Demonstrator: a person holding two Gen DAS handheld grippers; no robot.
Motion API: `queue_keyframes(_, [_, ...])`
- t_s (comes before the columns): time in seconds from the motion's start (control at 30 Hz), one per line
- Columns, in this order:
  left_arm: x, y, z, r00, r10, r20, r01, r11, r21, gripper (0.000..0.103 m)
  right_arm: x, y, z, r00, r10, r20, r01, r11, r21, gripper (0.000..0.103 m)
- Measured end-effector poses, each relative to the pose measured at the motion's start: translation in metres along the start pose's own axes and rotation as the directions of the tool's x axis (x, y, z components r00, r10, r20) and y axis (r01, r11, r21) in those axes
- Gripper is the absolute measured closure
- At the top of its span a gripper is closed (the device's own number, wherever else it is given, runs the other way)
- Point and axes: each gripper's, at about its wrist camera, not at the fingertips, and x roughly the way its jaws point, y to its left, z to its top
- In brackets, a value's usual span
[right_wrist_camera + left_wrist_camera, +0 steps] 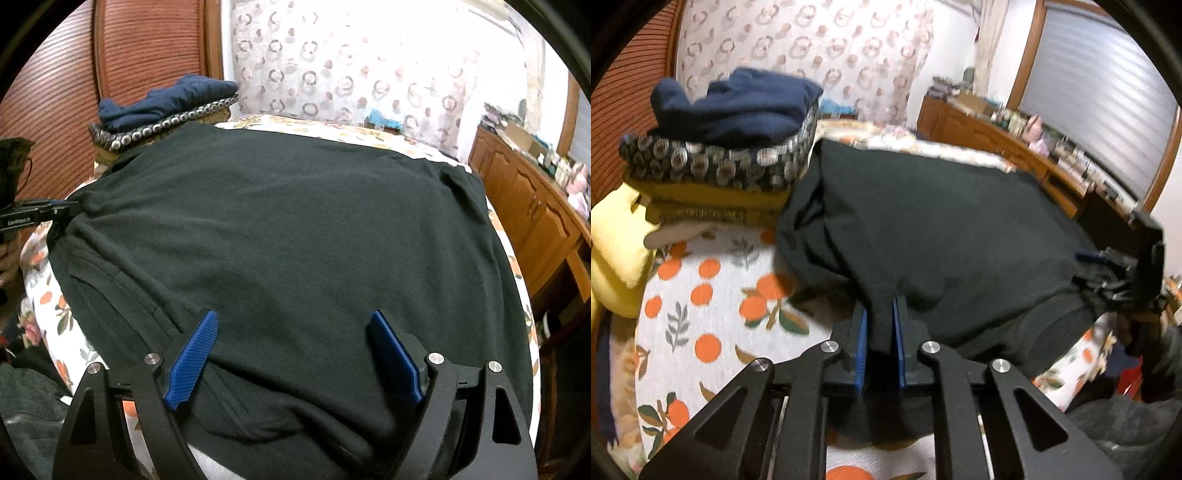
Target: Fold small clothes
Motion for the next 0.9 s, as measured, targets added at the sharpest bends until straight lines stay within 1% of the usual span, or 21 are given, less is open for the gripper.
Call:
queue_keyframes(0.1, [-0.009, -0.003, 0.011, 0.999, -0.022, 0.042, 0.022, 1.0, 0.001, 0.09, -0.007, -0.011, -0.001, 1.0, 0.002, 0.014, -0.003, 0.999, 0.054, 0.017])
queue_keyframes(0.23, [-0.014, -0.021, 0.036, 0.994, -0.062, 0.087, 0.059, 0.998, 0.037, 0.09, -0.018, -0.024, -0.004, 0.999, -0.022, 0.034, 0.019, 0.995, 0.097, 0.017])
queue_keyframes(0.37, [-0.007, -0.047, 0.059, 0.988, -0.114, 0.104, 0.104, 0.99, 0.094, 0.09, -0.032, -0.034, -0.008, 0.997, -0.043, 0.063, 0.035, 0.991, 0.129, 0.017])
queue_keyframes(0.47, [-0.001, -0.072, 0.074, 0.983, -0.152, 0.102, 0.137, 0.98, 0.142, 0.09, -0.044, -0.039, -0.012, 0.994, -0.064, 0.084, 0.052, 0.988, 0.146, 0.017])
queue_keyframes(0.57, [0.006, -0.098, 0.089, 0.976, -0.199, 0.093, 0.179, 0.965, 0.19, 0.09, -0.053, -0.037, -0.018, 0.991, -0.089, 0.099, 0.073, 0.985, 0.154, 0.017])
queue_keyframes(0.7, [0.01, -0.125, 0.101, 0.965, -0.25, 0.077, 0.225, 0.944, 0.242, 0.09, -0.061, -0.038, -0.025, 0.988, -0.106, 0.115, 0.085, 0.981, 0.176, 0.017])
queue_keyframes(0.83, [0.015, -0.161, 0.118, 0.953, -0.298, 0.054, 0.268, 0.914, 0.304, 0.09, -0.068, -0.041, -0.034, 0.985, -0.121, 0.125, 0.095, 0.976, 0.195, 0.017])
queue_keyframes(0.9, [0.014, -0.181, 0.127, 0.944, -0.327, 0.046, 0.293, 0.894, 0.339, 0.091, -0.071, -0.04, -0.038, 0.984, -0.127, 0.128, 0.099, 0.974, 0.206, 0.017])
